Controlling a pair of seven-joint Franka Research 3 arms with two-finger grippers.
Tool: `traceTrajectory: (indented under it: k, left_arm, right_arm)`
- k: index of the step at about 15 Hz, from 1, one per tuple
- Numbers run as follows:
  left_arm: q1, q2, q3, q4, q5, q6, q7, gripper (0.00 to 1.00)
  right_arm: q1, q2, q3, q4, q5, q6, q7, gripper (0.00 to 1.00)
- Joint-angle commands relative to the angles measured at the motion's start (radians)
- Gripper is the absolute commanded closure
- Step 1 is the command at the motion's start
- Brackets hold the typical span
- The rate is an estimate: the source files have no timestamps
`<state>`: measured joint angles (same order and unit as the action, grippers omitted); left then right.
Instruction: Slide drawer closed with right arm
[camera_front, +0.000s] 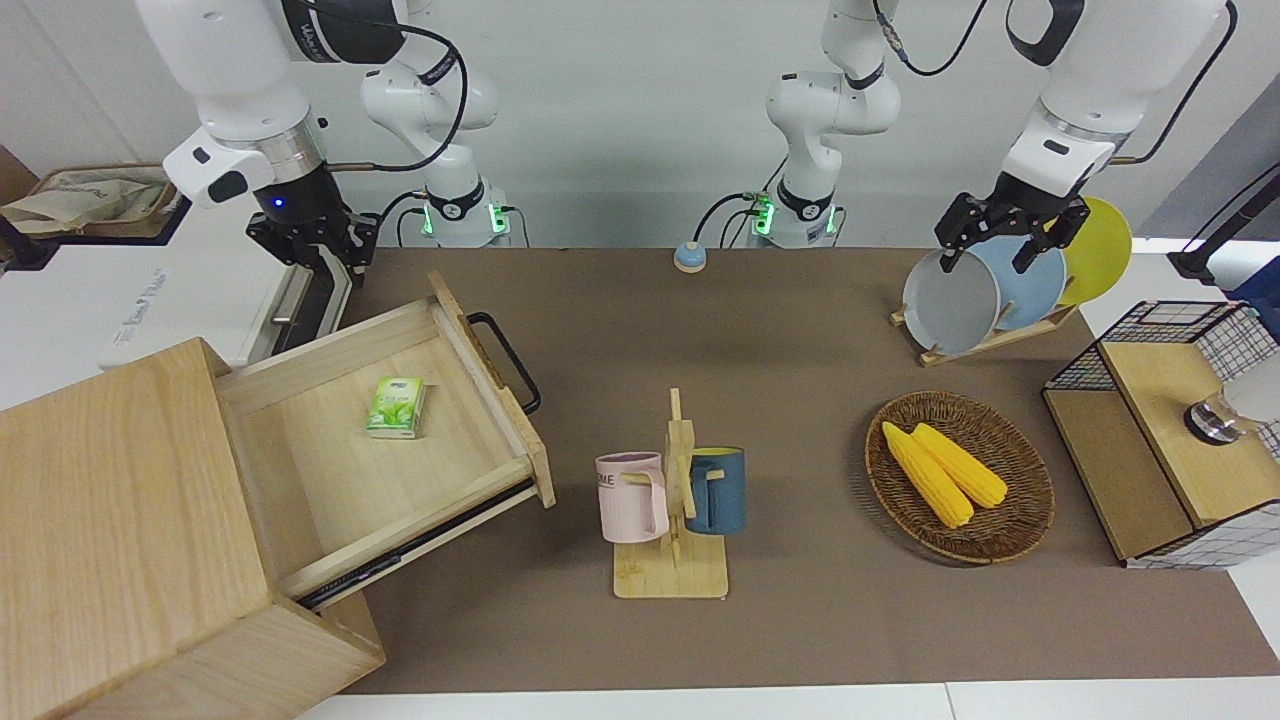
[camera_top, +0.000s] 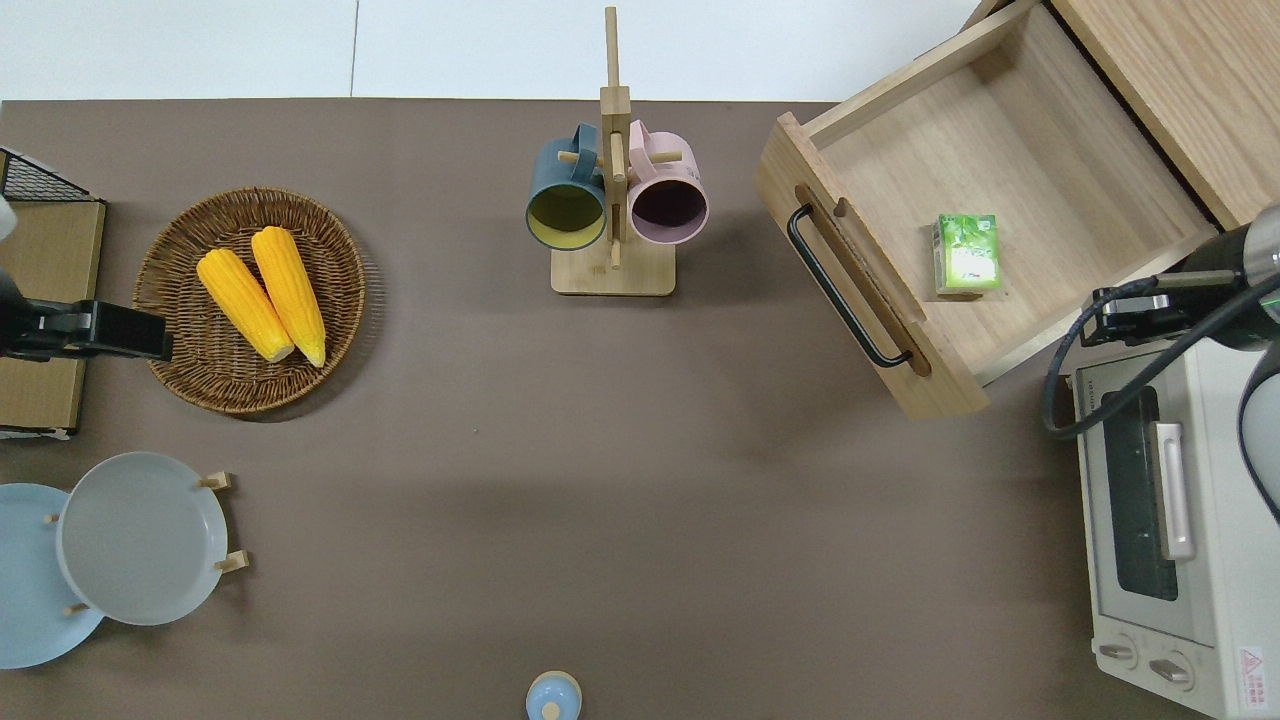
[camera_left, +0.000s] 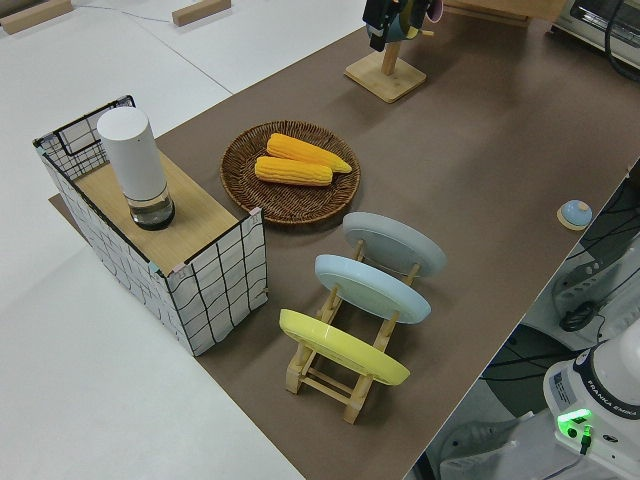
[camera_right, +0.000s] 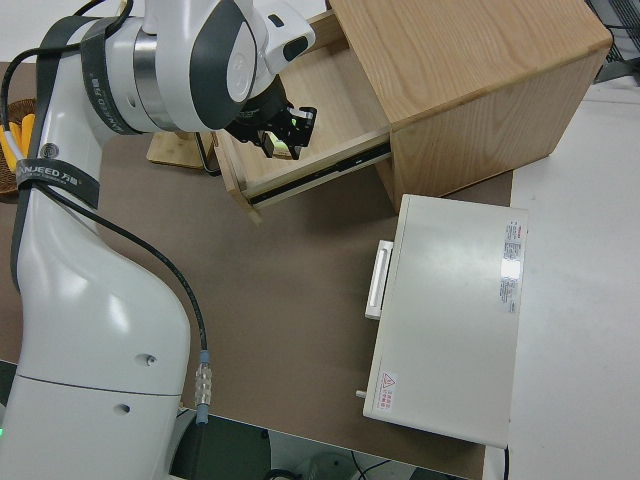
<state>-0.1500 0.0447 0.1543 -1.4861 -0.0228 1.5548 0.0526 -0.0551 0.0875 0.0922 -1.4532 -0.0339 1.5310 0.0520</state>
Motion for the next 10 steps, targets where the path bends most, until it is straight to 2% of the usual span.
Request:
traceTrajectory:
  k: [1,7,10]
  left_arm:
    - [-0.017,0.012,0.016,0.020,0.014,0.001,0.006,0.00]
    - [-0.017,0.012,0.016,0.020,0.015,0.001,0.006,0.00]
    - [-0.017,0.012,0.016,0.020,0.014,0.001,0.006,0.00]
  right_arm:
    - [-0.006,0.012,0.006,0.022,-0.011,-0.017,0.000,1.000]
    - [-0.003,0.009,0.006,0.024,0.000,-0.020,0.000,1.000]
    - [-0.002,0.008,0.006,0.027,-0.004,-0.051,0.002,1.000]
